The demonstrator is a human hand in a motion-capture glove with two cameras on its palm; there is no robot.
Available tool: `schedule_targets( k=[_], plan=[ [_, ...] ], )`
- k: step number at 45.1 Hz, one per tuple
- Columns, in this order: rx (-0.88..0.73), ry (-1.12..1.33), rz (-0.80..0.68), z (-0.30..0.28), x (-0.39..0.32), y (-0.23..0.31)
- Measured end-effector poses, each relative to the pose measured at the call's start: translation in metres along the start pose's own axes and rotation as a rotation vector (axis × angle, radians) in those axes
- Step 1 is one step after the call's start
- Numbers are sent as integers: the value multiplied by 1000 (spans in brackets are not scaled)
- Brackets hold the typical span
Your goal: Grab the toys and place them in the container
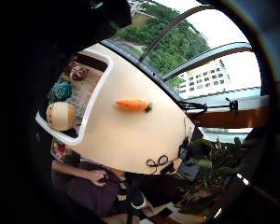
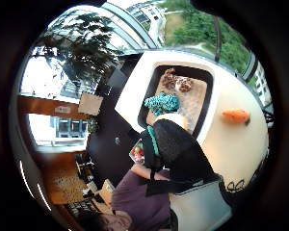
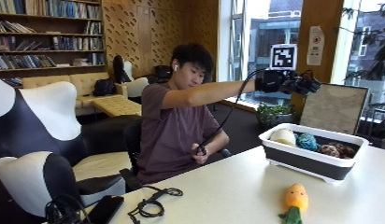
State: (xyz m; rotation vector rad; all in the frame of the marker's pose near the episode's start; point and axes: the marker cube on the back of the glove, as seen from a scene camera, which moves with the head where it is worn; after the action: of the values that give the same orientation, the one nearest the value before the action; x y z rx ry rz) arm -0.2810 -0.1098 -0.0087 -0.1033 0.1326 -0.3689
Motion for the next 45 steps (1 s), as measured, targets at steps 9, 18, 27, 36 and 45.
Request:
schedule_targets(
  k=[9,18,27,36,45],
  plan=[
    [-77,12,190,30,76,-9],
    [-264,9,314,144,147,-29],
    [-422,5,191,277,155,-32],
    [-137,-86,163,315,175,-26],
    [105,-160,236,293,171,-29]
  ],
)
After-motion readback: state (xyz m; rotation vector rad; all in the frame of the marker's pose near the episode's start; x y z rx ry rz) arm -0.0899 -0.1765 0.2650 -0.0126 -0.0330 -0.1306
